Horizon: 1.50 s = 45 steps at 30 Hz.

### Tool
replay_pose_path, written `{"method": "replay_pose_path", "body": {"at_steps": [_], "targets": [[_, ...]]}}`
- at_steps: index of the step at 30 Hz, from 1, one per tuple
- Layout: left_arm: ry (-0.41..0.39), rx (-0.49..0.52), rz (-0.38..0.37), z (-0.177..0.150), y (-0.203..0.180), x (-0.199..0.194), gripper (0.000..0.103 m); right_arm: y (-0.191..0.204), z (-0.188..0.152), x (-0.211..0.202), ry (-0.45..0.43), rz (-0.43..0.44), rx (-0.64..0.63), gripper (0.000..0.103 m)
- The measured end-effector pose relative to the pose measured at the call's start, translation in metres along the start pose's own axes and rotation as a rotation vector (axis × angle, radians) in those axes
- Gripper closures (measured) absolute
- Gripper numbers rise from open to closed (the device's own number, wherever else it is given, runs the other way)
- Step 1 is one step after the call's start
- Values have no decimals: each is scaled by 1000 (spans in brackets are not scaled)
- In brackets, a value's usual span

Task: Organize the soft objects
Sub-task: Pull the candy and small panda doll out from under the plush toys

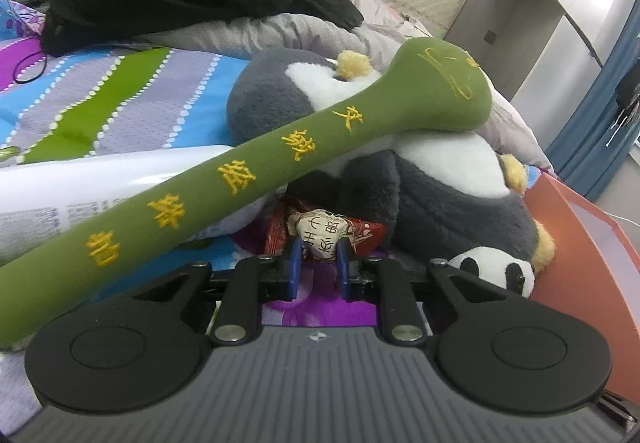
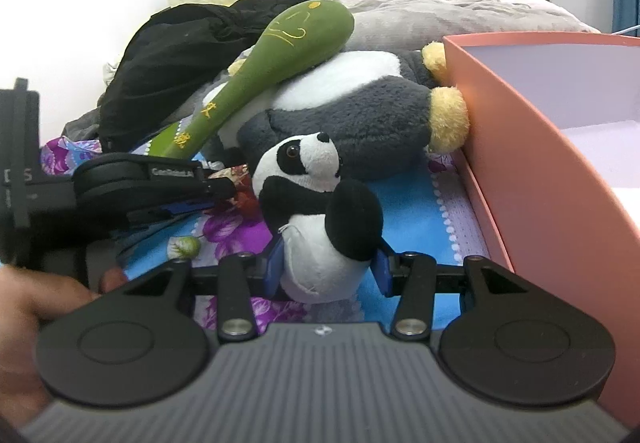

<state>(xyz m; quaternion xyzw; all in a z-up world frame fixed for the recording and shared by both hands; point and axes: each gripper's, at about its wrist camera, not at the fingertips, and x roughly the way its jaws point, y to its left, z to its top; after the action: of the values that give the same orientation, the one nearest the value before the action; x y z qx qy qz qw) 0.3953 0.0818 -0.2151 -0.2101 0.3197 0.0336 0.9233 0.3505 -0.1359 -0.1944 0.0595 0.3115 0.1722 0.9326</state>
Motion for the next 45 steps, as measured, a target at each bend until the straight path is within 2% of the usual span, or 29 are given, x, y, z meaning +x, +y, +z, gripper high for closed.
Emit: {"method": "replay_pose_path", "body": {"at_steps": [8,19,23,30,37,39,43,45], "targets": [[40,18,22,-22,6,-49,82,9,-12,-26,35,23,28,55],[85,48,53,-70,19,-122,82,25,-45,-64,139,66,41,55],[108,19,45,-84,22,-148,82,31,-55,-80,175,84,40,55],[194,-35,60,-116,24,-185,81,33,-72,-100,288,83,69,55],[191,-44,62,-128,39,-198,81,29,-81,-102,352,80,64,52],[190,-33,67,-126,40,-198,74,31,-78,-103,350,78,57,50],[194,-5,77,-127,38,-196,46,39,-69,-110,315,47,-27,49],[194,6,89,-129,37,-195,42,41,-66,-114,296,25,-61,45]]}}
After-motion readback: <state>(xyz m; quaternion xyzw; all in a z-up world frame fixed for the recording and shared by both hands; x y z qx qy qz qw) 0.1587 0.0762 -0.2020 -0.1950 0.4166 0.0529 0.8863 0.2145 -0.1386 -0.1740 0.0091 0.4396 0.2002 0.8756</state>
